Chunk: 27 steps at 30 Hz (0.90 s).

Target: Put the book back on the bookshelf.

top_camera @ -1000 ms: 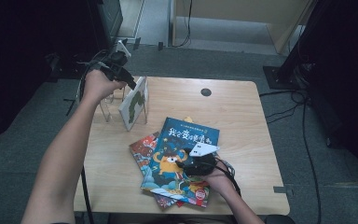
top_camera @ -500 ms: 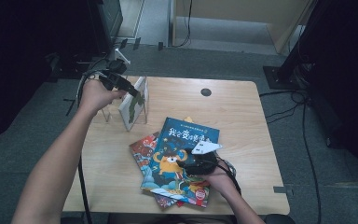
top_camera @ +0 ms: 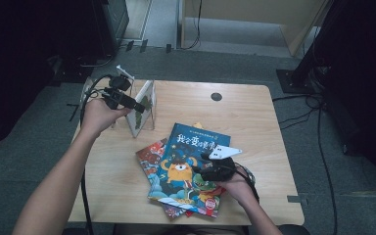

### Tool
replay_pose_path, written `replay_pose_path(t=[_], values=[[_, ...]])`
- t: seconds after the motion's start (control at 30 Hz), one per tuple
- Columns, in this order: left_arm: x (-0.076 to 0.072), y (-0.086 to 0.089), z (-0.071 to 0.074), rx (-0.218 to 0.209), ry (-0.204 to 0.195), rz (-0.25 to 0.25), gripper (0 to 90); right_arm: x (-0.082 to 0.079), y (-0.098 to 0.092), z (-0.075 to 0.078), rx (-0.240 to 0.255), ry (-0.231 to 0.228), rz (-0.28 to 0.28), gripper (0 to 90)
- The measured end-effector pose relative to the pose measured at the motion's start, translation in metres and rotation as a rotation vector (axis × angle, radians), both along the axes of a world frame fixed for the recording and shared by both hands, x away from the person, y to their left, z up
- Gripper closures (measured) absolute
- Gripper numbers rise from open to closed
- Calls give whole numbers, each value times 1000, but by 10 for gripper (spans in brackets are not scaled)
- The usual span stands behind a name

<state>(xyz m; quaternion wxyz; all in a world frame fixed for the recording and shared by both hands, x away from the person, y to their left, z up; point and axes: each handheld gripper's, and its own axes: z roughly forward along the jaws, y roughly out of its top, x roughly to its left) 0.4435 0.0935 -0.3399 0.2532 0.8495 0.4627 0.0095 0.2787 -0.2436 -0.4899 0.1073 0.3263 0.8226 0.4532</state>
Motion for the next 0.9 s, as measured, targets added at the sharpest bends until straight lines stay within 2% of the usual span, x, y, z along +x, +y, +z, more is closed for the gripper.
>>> replay_pose_path(t=[0.1,0.3,0.43,0.57,0.6,0.9], values=[[-10,-1,-4,9,-16,-10,483,-1,-4,1,-9,-12,15,420],[-28,0,-18,-33,-27,-30,483,-4,-15,4,2,-2,13,451],[-37,-1,-27,-26,-27,-48,483,-4,-22,4,24,24,1,481],[-45,-4,-36,-46,-23,-63,484,-4,-28,3,32,43,-10,530],[-48,-5,-39,-45,-32,-65,484,-5,-29,3,33,45,-18,541],[-60,-18,-64,-74,-28,-112,476,-11,-43,-2,15,58,-61,616]])
